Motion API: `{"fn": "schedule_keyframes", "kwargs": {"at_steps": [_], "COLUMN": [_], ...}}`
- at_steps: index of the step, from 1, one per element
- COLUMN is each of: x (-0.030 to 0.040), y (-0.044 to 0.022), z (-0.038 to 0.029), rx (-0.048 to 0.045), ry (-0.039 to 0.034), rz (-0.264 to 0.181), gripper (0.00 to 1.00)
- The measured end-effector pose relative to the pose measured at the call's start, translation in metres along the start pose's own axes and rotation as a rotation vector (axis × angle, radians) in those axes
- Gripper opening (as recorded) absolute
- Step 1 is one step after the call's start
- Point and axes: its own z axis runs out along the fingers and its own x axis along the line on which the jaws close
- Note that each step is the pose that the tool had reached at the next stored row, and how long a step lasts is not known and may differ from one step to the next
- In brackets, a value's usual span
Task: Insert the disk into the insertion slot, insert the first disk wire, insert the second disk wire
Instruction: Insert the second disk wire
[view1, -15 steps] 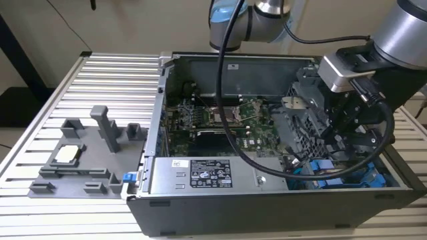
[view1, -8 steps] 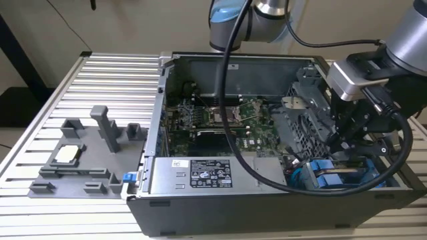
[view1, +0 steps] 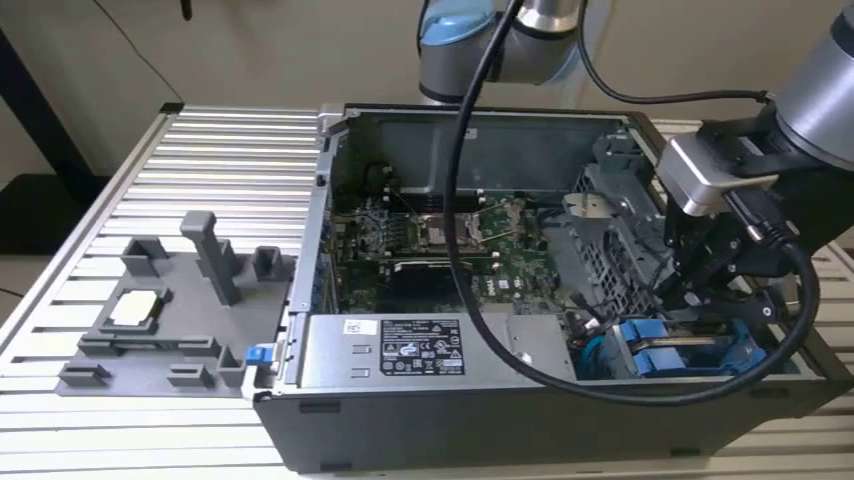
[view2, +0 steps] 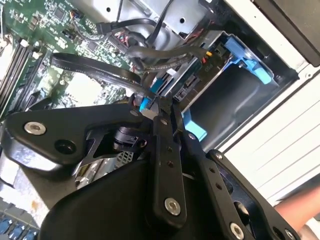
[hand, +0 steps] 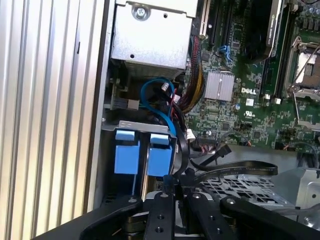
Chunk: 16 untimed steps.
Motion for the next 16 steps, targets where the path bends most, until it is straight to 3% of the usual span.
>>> {"fn": "schedule_keyframes", "kwargs": {"at_steps": [6, 11, 16], "x": [0.0028, 0.0064, 0.0104], "y": [-0.0102, -0.0115, -0.0168], "z": [0.0015, 0.0045, 0.0050], "rx": [0.0007, 0.0032, 0.0040], "ry": [-0.0008, -0.0079, -0.0098], "rz": [0.005, 0.019, 0.024], "gripper": [0.16, 0.16, 0.16]}}
